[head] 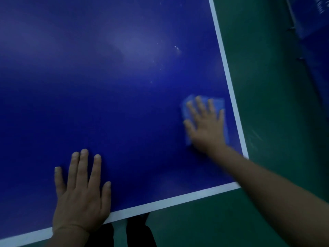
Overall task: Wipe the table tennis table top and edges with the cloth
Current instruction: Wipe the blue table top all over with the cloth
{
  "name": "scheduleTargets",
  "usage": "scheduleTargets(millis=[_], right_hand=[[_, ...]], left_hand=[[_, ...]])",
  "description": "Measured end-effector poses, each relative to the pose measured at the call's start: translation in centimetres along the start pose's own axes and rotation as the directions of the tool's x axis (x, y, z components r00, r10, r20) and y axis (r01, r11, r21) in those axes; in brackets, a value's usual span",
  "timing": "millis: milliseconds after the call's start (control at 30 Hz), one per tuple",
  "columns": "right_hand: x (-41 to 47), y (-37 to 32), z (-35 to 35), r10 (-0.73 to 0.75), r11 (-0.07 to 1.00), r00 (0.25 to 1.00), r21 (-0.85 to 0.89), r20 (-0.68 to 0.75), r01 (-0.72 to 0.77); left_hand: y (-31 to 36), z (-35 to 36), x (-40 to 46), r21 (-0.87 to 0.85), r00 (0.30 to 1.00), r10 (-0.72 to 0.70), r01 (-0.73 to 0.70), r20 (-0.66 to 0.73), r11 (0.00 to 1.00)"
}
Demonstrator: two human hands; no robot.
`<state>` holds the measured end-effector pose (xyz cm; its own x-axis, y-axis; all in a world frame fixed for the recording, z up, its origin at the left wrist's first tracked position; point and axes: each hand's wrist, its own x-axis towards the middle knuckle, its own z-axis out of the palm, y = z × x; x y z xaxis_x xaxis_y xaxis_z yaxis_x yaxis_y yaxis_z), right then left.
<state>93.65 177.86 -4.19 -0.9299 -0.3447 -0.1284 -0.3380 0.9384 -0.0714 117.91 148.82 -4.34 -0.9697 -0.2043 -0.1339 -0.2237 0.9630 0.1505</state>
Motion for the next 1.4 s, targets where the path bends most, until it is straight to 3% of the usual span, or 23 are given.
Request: scheduleTargets(millis=[67,167,300,467,533,700,800,967,1067,1167,1267,1333,1400], right_hand=[[4.7,3.7,-1.5,0.267,0.963,0.963,0.029,0.040,-0.268],[9.9,5.3,-2.8,0.413,0.900,0.909,0.126,0.055,-0.417],[5.9,4.4,-2.2,0.373,0.921,0.926,0.091,0.067,-0.378],[-8.4,3.1,-0.6,0.123,0.992,0.988,0.012,0.088,-0.125],[-6.2,4.4,-0.9,0.073,0.997,0.989,0.014,0.130,-0.076],[8.3,3.9,-2.3,0.260,0.963,0.964,0.060,0.052,-0.263],[10.2,2.3,-2.3,0.292,0.953,0.955,0.073,0.054,-0.295],[-1.4,0.4,-0.9,0.179,0.983,0.981,0.019,0.077,-0.181],[-6.3,-4.1,0.3,-0.021,1.000,0.997,-0.011,0.072,0.022],[-3.9,-12.7,1.1,-0.312,0.950,0.950,0.010,0.028,0.312],[1.9,-21.4,0.5,-0.507,0.862,0.860,0.059,0.060,0.504],[6.3,-23.3,-0.1,-0.530,0.848,0.843,0.047,0.092,0.528],[10.5,-20.1,-0.3,-0.409,0.913,0.911,0.005,0.060,0.409]], left_hand=[[0.1,-0.1,0.0,-0.013,1.000,0.003,-0.003,-0.006,1.000],[0.2,-0.2,0.0,0.002,1.000,0.004,-0.004,-0.011,1.000],[0.0,-0.1,0.0,0.036,1.000,-0.002,0.002,0.007,0.999],[0.2,-0.1,0.1,-0.003,1.000,-0.008,0.008,0.007,1.000],[0.1,-0.1,0.1,-0.004,1.000,0.002,-0.002,0.012,1.000],[0.2,-0.4,0.1,-0.006,1.000,0.009,-0.009,0.017,1.000],[0.2,-0.4,0.0,0.011,0.999,0.006,-0.007,0.046,1.000],[0.2,-0.5,0.1,0.000,0.998,0.008,-0.008,0.067,1.000],[0.1,-0.5,0.1,-0.003,0.995,-0.002,0.002,0.104,1.000],[-0.1,-0.5,0.2,-0.010,0.994,-0.004,0.005,0.109,1.000],[0.0,-0.5,0.0,-0.013,0.995,-0.009,0.010,0.096,1.000],[0.0,-0.4,0.2,0.000,0.996,-0.011,0.011,0.093,1.000],[0.0,-0.4,0.2,0.015,0.995,-0.007,0.006,0.097,1.000]])
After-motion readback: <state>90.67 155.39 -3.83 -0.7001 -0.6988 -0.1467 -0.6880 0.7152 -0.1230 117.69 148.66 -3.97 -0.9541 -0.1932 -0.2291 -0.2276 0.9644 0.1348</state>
